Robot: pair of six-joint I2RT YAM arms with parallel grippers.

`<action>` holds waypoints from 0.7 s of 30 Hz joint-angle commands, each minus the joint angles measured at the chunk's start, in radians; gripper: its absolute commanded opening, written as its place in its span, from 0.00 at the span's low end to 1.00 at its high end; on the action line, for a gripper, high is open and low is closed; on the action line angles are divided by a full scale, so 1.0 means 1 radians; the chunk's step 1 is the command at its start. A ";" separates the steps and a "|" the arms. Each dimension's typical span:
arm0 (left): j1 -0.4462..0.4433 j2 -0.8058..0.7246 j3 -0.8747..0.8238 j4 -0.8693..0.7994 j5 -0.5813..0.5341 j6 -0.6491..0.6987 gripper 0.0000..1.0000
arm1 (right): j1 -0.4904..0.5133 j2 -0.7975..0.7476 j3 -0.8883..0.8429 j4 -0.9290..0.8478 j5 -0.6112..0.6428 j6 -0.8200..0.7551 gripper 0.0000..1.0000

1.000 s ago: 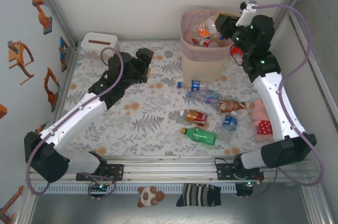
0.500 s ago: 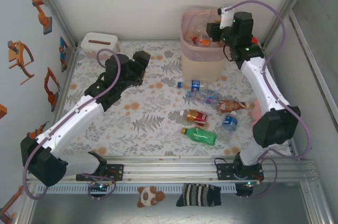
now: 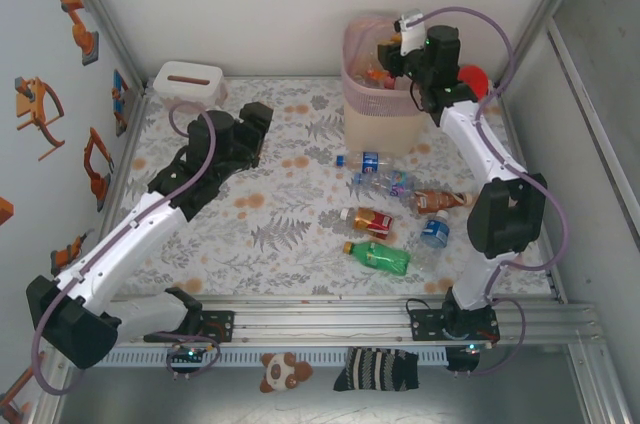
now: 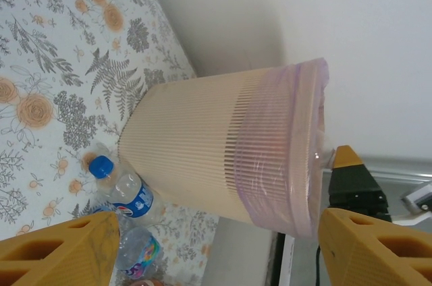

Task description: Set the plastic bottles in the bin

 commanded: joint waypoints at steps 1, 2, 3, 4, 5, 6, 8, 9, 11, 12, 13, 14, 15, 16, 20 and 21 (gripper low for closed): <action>0.004 -0.017 -0.012 -0.018 -0.022 0.026 0.77 | 0.001 -0.019 -0.042 0.002 -0.016 -0.050 0.34; 0.004 -0.017 -0.012 -0.018 -0.020 0.024 0.77 | 0.000 -0.027 -0.045 -0.015 -0.025 -0.050 0.36; 0.003 -0.012 -0.013 -0.017 -0.017 0.021 0.77 | 0.001 -0.037 -0.047 -0.032 -0.037 -0.049 0.38; 0.004 -0.010 -0.012 -0.016 -0.012 0.021 0.77 | 0.001 -0.049 -0.047 -0.053 -0.046 -0.049 0.41; 0.005 -0.006 -0.013 -0.013 -0.008 0.019 0.77 | 0.000 -0.061 -0.048 -0.068 -0.051 -0.047 0.45; 0.005 -0.002 -0.011 -0.012 -0.002 0.018 0.77 | 0.001 -0.075 -0.048 -0.081 -0.059 -0.044 0.49; 0.005 0.006 -0.010 -0.007 0.005 0.015 0.77 | 0.001 -0.101 -0.049 -0.103 -0.079 -0.036 0.54; 0.006 0.009 -0.008 -0.006 0.006 0.013 0.77 | 0.001 -0.114 -0.048 -0.111 -0.091 -0.032 0.56; 0.005 0.016 -0.008 0.000 0.013 0.012 0.77 | 0.001 -0.135 -0.043 -0.128 -0.103 -0.027 0.57; 0.005 0.019 -0.007 0.002 0.017 0.013 0.77 | 0.001 -0.144 -0.040 -0.138 -0.106 -0.025 0.57; 0.005 0.023 -0.006 0.005 0.021 0.016 0.77 | 0.001 -0.152 -0.038 -0.145 -0.106 -0.024 0.57; 0.005 0.026 -0.003 0.005 0.023 0.019 0.77 | 0.000 -0.160 -0.035 -0.154 -0.107 -0.024 0.57; 0.005 0.029 -0.002 0.006 0.025 0.026 0.77 | 0.001 -0.167 -0.033 -0.162 -0.108 -0.022 0.57; 0.006 0.032 0.000 0.008 0.028 0.033 0.77 | 0.001 -0.172 -0.030 -0.169 -0.107 -0.020 0.57; 0.006 0.055 0.025 -0.007 0.048 0.093 0.77 | 0.001 -0.191 -0.017 -0.209 -0.100 0.003 0.57; 0.005 0.061 0.032 -0.007 0.059 0.116 0.77 | 0.001 -0.196 -0.012 -0.223 -0.097 0.009 0.57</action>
